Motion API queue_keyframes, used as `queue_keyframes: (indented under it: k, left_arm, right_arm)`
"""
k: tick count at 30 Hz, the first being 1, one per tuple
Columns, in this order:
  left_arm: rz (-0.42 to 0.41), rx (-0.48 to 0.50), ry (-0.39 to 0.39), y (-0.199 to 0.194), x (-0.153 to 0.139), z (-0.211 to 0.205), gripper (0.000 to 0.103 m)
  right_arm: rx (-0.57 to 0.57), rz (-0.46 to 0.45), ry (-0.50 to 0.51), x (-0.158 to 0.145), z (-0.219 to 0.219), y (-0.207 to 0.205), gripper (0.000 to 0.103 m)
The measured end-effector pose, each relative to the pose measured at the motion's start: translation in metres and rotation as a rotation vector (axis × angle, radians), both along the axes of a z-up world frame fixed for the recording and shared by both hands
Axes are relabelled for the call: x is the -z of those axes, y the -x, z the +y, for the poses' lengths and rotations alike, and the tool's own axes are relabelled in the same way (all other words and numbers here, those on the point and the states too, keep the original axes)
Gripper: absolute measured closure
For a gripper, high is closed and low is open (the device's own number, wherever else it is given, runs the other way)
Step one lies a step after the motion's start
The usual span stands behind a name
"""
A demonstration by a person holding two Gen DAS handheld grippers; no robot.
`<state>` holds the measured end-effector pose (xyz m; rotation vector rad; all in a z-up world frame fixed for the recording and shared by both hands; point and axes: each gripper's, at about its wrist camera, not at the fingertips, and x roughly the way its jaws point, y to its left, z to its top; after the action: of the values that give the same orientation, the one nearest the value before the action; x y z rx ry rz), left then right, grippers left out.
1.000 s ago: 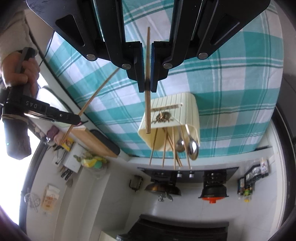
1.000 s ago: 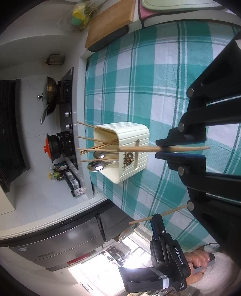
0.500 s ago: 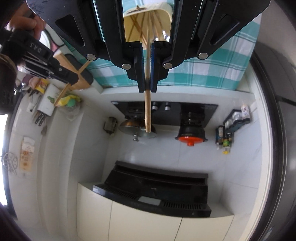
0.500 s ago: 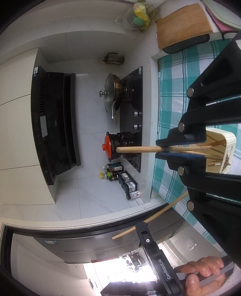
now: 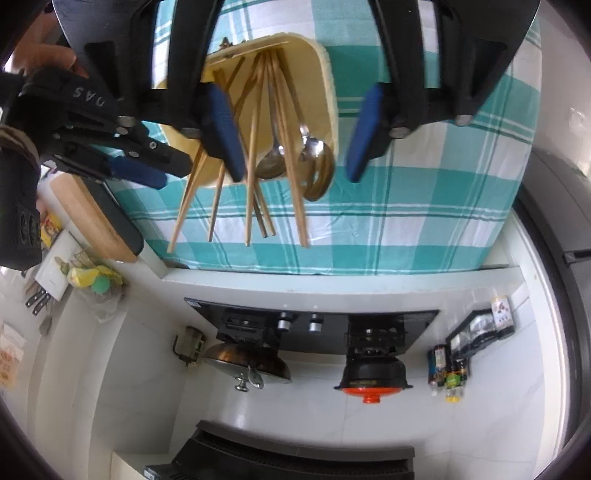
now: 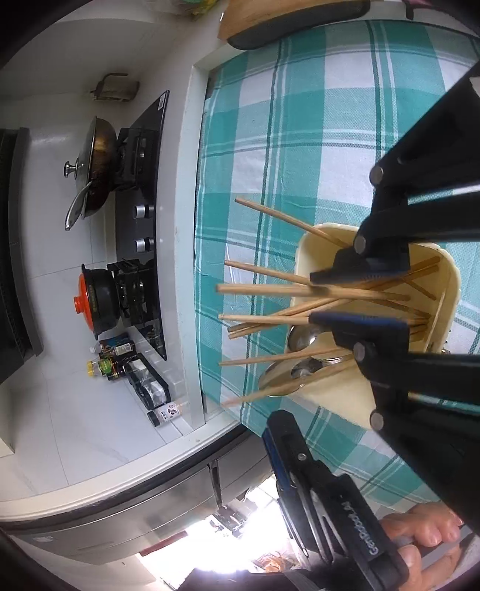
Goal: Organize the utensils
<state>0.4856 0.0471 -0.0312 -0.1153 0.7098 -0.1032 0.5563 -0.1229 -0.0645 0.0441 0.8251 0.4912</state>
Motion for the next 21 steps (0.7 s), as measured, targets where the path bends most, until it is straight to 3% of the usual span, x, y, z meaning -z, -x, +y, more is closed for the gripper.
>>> queue_keyframes:
  k: [1,3,5,8,12,16,21]
  left_arm:
    - [-0.027,-0.014,-0.028,0.012,-0.003,0.001,0.013]
    - [-0.071,-0.040,-0.097,0.037,-0.009,0.001,0.002]
    - [-0.121,-0.069,-0.149,0.068,-0.011,-0.001,0.001]
    - [-0.202,-0.065,-0.149,0.119,-0.012,-0.006,0.000]
    - [-0.168,-0.110,-0.189,0.167,-0.002,-0.020,0.000]
    - [-0.150,-0.127,-0.211,0.203,0.001,-0.034,0.000]
    - [-0.136,-0.151,-0.224,0.233,-0.003,-0.042,0.000]
  right_arm:
    - [0.018,-0.016,-0.017,-0.004,-0.006,0.005,0.048]
    - [0.037,-0.052,-0.050,-0.014,-0.019,0.022,0.048]
    - [0.054,-0.107,-0.057,-0.026,-0.030,0.048,0.036]
    - [0.076,-0.231,-0.016,-0.045,-0.039,0.099,0.014]
    - [0.131,-0.350,0.037,-0.059,-0.046,0.169,0.011]
    - [0.169,-0.371,0.019,-0.059,-0.053,0.224,0.000]
    - [0.186,-0.348,0.078,-0.058,-0.057,0.261,0.000]
